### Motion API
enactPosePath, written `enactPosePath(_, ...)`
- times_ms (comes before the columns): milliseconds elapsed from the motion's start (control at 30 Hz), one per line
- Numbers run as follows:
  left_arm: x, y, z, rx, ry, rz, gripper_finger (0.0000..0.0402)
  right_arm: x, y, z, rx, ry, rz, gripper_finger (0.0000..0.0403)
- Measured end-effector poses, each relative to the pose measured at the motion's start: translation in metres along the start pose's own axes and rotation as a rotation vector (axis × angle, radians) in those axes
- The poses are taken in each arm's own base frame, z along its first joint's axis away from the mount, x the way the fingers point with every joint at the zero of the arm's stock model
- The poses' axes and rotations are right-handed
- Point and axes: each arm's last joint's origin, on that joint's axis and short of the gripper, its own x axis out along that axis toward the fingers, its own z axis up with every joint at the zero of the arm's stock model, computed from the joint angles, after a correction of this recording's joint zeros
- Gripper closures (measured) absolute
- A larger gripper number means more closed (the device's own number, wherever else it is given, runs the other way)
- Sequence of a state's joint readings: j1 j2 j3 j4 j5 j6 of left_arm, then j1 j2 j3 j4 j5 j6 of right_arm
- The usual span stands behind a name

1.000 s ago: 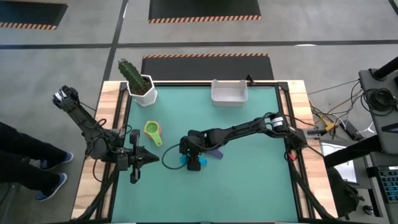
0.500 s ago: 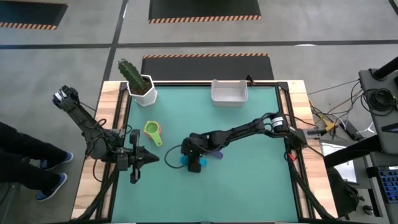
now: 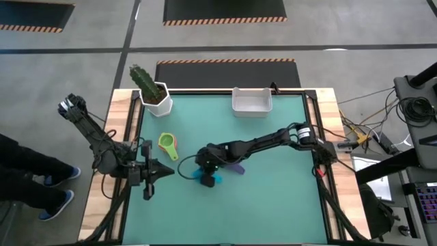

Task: Nest measuring cups in basket
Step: Stack the light blue measuring cup on top of the green measuring cup

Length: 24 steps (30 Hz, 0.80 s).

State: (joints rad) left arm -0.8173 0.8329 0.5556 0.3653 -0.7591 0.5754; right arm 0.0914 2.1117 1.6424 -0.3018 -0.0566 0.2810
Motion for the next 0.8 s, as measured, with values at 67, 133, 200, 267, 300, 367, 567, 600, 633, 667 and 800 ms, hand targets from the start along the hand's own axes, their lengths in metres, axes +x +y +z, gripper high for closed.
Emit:
enactPosePath(67,0.0,0.001,0.0,-0.006,0.008,0.016,0.0402,-0.004,0.0,0.011,0.018,-0.036,0.001,0.0393)
enactPosePath(133,-0.001,0.002,0.0,-0.01,0.006,0.019,0.0402,-0.01,-0.001,0.022,0.035,-0.076,0.003,0.0393)
enactPosePath(200,-0.002,0.003,0.001,-0.016,0.002,0.021,0.0402,-0.015,-0.003,0.034,0.051,-0.121,-0.013,0.0393)
enactPosePath(267,-0.002,0.004,0.001,-0.026,-0.002,0.024,0.0402,-0.018,-0.008,0.045,0.063,-0.171,-0.017,0.0394)
enactPosePath(300,-0.003,0.005,0.002,-0.032,-0.004,0.025,0.0402,-0.018,-0.011,0.05,0.071,-0.186,-0.02,0.0394)
enactPosePath(367,-0.004,0.006,0.002,-0.04,-0.007,0.027,0.0402,-0.015,-0.017,0.057,0.089,-0.2,-0.028,0.0394)
enactPosePath(567,-0.005,0.009,0.003,-0.073,-0.015,0.034,0.0402,-0.007,-0.035,0.08,0.167,-0.266,-0.056,0.0394)
enactPosePath(600,-0.006,0.009,0.003,-0.076,-0.014,0.037,0.0402,-0.006,-0.038,0.085,0.18,-0.283,-0.056,0.0394)
enactPosePath(633,-0.006,0.009,0.003,-0.077,-0.011,0.042,0.0402,-0.004,-0.04,0.089,0.188,-0.297,-0.057,0.0394)
enactPosePath(667,-0.006,0.009,0.003,-0.077,-0.01,0.044,0.0402,-0.003,-0.043,0.094,0.192,-0.312,-0.059,0.0394)
enactPosePath(800,-0.006,0.009,0.003,-0.076,-0.005,0.049,0.0402,0.004,-0.056,0.105,0.209,-0.347,-0.082,0.0394)
